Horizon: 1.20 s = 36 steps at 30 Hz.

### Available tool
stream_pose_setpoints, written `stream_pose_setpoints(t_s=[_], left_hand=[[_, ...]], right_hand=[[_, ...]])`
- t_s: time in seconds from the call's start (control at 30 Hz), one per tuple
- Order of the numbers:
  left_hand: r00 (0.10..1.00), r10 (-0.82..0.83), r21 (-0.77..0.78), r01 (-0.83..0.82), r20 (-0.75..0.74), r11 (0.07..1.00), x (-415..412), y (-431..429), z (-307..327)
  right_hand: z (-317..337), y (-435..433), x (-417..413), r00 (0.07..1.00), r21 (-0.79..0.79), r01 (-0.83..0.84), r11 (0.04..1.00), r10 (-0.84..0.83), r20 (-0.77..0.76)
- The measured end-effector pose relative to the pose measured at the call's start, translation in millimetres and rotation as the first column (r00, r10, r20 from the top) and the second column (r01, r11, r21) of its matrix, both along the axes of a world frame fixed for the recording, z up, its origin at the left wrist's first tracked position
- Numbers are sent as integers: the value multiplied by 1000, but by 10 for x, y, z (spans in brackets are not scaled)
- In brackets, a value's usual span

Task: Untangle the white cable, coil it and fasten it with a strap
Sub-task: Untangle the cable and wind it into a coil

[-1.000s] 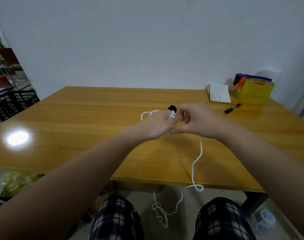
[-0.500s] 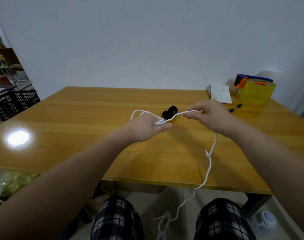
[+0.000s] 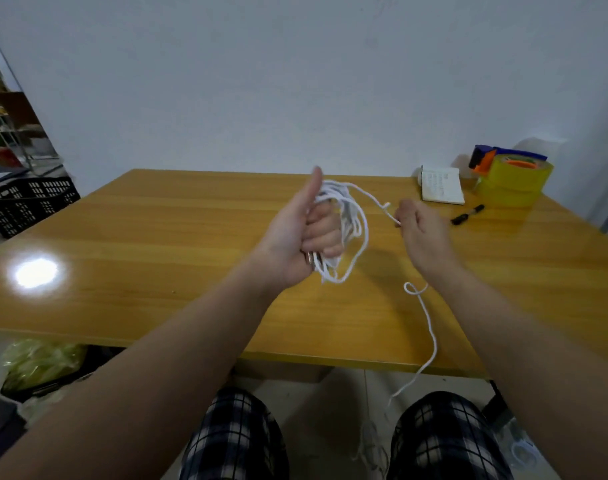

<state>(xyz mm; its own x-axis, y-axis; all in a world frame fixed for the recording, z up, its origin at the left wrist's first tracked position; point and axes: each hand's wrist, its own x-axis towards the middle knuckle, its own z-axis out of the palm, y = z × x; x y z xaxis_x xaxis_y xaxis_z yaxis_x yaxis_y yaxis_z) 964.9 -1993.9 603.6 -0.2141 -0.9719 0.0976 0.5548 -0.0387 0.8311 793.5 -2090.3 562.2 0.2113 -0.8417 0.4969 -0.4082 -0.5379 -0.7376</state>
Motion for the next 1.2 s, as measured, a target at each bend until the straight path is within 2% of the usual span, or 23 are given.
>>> stream_pose_setpoints(t_s=[0.07, 0.13, 0.23, 0.3, 0.37, 0.43, 0.53, 0.67, 0.73, 0.83, 0.87, 0.93, 1.0, 1.07, 1.13, 1.2], left_hand=[[984, 139, 31, -137, -111, 990, 101, -96, 29], [953, 281, 68, -275, -112, 959, 200, -148, 20], [866, 501, 122, -496, -6, 860, 228, -157, -33], [804, 594, 134, -593, 40, 794, 176, -152, -55], [818, 573, 126, -575, 55, 809, 85, -160, -62], [881, 473, 135, -471, 20, 872, -4, -160, -71], [931, 361, 126, -353, -45, 927, -28, -153, -7], [922, 374, 75, -368, -98, 927, 123, -159, 123], [931, 362, 59, -359, -40, 931, 165, -168, 136], [951, 308, 60, -309, 25, 949, 158, -168, 142], [962, 272, 66, -273, 30, 960, 139, -163, 142], [981, 194, 82, -194, 11, 978, 73, -143, 137], [987, 158, 76, -159, 13, 984, -15, -142, 144], [984, 176, 66, -176, 13, 982, -96, -184, 170], [966, 259, 67, -258, -10, 964, -114, -275, 174], [921, 389, 58, -388, 10, 920, -86, -380, 171]], right_hand=[[-108, 108, 6, 990, -139, -91, 986, 75, -118], [-166, 156, 27, 977, -223, -131, 966, 88, -194], [-115, 112, 25, 998, -308, -35, 951, 14, -68], [-87, 57, -12, 998, -218, 51, 975, -44, 36], [-90, -9, -8, 989, -59, 142, 988, -140, 36], [-87, -63, 52, 977, 58, 212, 975, -211, -30], [-45, -92, 68, 986, 152, 166, 974, -161, -41], [-49, -32, -46, 989, 135, -146, 980, 143, 31], [-75, -32, -67, 985, 55, -169, 984, 167, 34], [-123, -72, -27, 996, 6, -89, 996, 89, -13], [-132, -97, -12, 998, 25, -35, 999, 36, -57], [-131, -115, 11, 967, 73, 105, 992, -85, -242], [-118, -91, 62, 878, 90, 186, 978, -124, -463], [-103, -35, 152, 799, 88, 112, 990, -37, -600], [-70, 63, 254, 763, 135, -41, 990, 119, -635], [-25, 159, 315, 732, 117, -176, 977, 209, -649]])
